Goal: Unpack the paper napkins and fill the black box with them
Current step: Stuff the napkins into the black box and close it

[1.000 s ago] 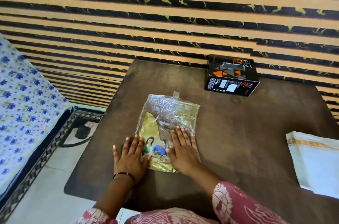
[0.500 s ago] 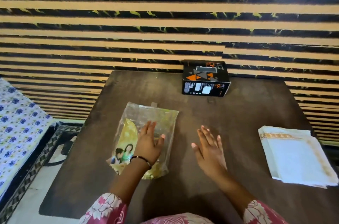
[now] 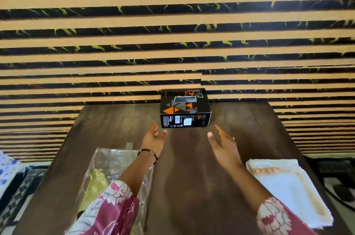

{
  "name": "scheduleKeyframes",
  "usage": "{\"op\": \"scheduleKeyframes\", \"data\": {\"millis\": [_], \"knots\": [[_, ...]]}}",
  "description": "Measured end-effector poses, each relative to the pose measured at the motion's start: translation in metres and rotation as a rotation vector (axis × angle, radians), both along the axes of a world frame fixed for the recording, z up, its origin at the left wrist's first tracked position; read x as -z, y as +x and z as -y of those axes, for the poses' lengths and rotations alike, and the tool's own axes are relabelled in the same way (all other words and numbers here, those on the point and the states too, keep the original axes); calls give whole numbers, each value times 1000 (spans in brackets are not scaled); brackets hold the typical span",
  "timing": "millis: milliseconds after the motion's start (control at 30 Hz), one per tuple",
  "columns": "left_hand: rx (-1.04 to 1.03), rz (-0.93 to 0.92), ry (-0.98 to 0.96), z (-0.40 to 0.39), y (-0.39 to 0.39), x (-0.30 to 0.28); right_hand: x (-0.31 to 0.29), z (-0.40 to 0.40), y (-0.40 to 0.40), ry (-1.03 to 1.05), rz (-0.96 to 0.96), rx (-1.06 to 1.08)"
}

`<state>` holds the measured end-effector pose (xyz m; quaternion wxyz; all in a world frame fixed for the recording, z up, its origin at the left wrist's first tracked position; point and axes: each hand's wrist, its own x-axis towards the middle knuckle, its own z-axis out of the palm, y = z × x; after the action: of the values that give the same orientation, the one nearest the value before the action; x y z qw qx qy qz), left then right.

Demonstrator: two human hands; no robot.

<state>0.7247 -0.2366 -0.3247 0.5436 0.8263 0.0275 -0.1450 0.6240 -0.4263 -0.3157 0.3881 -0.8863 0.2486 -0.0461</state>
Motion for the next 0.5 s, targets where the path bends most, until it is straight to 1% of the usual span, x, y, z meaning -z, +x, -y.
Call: {"op": "scheduleKeyframes", "data": {"millis": [67, 133, 167, 233, 333, 367, 500], "knots": [[-56, -37, -13, 11, 17, -1, -3, 6, 20, 143, 9, 64], [-102, -82, -71, 20, 32, 3, -4, 11, 42, 268, 10, 125], [-114, -96, -60, 23, 38, 3, -5, 13, 51, 316, 10, 149], [-100, -99, -40, 29, 50, 6, -2, 19, 69, 417, 17, 182], [-53, -69, -148, 37, 62, 13, 3, 25, 89, 525, 21, 217], [-30, -59, -147, 39, 65, 16, 5, 28, 94, 551, 23, 229], [3, 20, 53, 39, 67, 29, 12, 30, 100, 563, 33, 230]]}}
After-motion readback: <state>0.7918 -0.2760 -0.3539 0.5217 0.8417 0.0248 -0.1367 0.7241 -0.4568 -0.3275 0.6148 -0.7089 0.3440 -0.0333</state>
